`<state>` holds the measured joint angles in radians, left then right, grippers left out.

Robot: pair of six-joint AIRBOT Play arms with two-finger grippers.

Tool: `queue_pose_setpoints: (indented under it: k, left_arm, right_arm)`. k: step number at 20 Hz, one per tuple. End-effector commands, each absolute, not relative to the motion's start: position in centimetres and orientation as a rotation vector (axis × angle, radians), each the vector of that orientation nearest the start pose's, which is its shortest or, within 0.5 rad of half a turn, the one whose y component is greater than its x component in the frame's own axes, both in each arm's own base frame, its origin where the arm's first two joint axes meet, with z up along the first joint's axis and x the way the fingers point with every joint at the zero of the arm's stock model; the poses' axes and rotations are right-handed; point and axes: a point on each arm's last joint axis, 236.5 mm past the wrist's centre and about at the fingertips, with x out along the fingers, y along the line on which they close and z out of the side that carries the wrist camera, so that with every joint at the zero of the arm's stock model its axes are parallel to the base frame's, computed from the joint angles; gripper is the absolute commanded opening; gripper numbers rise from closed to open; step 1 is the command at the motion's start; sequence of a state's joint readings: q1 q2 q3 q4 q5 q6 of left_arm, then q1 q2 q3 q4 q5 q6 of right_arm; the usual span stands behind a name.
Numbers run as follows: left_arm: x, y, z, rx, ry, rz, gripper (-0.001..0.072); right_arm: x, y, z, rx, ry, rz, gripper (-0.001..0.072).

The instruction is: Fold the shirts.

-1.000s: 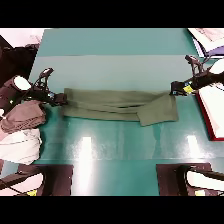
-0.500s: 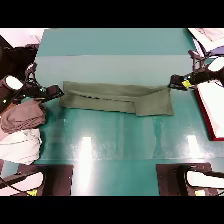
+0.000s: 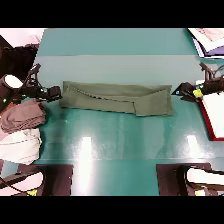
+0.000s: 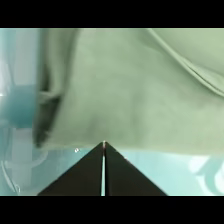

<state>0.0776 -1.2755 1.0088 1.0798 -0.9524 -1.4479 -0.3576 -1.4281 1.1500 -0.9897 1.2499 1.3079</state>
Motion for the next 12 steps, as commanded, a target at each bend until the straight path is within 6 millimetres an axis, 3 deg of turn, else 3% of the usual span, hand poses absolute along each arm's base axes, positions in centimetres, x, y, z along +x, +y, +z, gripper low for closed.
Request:
queue_pose_setpoints:
  k: [1, 5, 11, 12]
  left_arm:
    - [39.1, -8.7, -0.7, -0.386, 1.180, -0.254, 0.0026]
    - [38.4, -11.0, -0.7, -0.357, 1.196, -0.302, 0.0026]
    - [38.0, -11.5, -0.8, -0.367, 1.215, -0.311, 0.0026]
    - [38.0, -11.5, -0.8, -0.367, 1.215, -0.312, 0.0026]
  right_arm:
    - [37.6, -1.3, -3.8, 0.706, 1.298, 0.294, 0.0702]
    - [38.7, -0.5, -5.6, 0.705, 1.260, 0.435, 0.0699]
    - [38.8, 2.4, -6.3, 0.734, 1.345, 0.639, 0.0695]
    - [38.9, 3.1, -6.6, 0.725, 1.356, 0.652, 0.0666]
